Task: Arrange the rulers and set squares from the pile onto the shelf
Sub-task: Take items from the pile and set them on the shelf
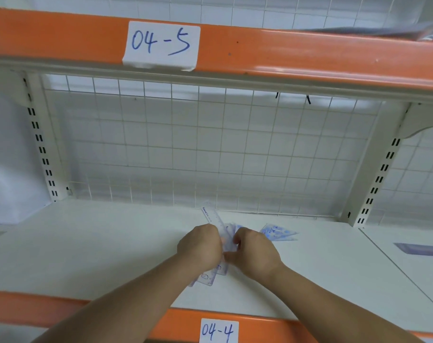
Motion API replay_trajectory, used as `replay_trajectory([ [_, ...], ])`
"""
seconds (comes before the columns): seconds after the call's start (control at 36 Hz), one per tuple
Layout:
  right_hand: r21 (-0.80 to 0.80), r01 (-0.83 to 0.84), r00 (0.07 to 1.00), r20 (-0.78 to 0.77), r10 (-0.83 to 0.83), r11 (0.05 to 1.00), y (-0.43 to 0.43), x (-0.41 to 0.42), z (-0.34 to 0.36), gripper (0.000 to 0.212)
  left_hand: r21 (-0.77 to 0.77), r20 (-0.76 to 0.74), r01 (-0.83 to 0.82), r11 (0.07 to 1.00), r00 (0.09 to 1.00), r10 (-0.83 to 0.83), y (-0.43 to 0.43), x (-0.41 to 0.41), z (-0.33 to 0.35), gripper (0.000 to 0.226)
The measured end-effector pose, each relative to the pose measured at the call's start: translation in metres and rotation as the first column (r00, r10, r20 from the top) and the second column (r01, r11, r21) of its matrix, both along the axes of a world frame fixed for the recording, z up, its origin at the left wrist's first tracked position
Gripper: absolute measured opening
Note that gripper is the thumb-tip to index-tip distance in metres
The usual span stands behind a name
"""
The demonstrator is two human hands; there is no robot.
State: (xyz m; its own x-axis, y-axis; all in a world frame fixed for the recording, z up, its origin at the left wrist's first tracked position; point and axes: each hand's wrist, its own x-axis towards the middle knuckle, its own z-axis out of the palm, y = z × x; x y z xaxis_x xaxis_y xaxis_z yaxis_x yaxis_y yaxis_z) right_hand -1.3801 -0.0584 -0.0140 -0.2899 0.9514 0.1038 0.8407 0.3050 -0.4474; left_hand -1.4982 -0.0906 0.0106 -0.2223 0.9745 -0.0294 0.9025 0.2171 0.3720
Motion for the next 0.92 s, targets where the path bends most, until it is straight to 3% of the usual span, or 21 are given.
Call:
replay_trajectory([
  [0.14,0.006,-0.012,1.000,0.006,0.012,1.000,-0.001,0.005,0.002,0.034,-0.021,0.222,-0.102,0.995,0.969,0.104,0.012,0.002,-0.004,0.019],
  [0.28,-0.006,-0.065,0.997,0.050,0.065,0.998,0.000,0.011,0.005,0.039,-0.008,0.268,-0.118,0.993,0.956,0.116,0.018,0.001,-0.011,0.022],
  [0.33,-0.007,-0.078,0.994,0.073,0.078,0.997,0.001,0.014,0.009,0.047,-0.005,0.250,-0.104,0.995,0.963,0.102,0.020,-0.002,-0.012,0.018],
  [0.42,0.026,-0.096,0.992,0.085,0.093,0.995,0.004,0.017,0.014,0.040,-0.011,0.149,-0.043,0.999,0.988,0.044,0.019,-0.006,-0.012,0.017],
  [0.64,0.296,-0.128,0.971,0.233,0.058,0.947,0.017,0.023,0.007,0.023,-0.066,-0.012,0.095,0.993,0.995,-0.096,0.017,-0.006,-0.011,0.019],
  [0.69,0.475,-0.216,0.946,0.319,0.062,0.853,0.019,0.025,0.007,0.032,-0.106,-0.033,0.111,0.988,0.993,-0.115,0.017,-0.004,-0.010,0.024],
  [0.78,0.579,-0.365,0.891,0.445,0.093,0.729,0.024,0.027,0.003,0.059,-0.180,-0.061,0.145,0.973,0.985,-0.158,0.017,0.000,-0.007,0.033],
  [0.92,0.602,-0.535,0.807,0.572,0.147,0.593,0.028,0.034,0.000,0.039,-0.167,-0.049,0.247,0.955,0.965,-0.258,0.015,0.002,-0.001,0.030],
])
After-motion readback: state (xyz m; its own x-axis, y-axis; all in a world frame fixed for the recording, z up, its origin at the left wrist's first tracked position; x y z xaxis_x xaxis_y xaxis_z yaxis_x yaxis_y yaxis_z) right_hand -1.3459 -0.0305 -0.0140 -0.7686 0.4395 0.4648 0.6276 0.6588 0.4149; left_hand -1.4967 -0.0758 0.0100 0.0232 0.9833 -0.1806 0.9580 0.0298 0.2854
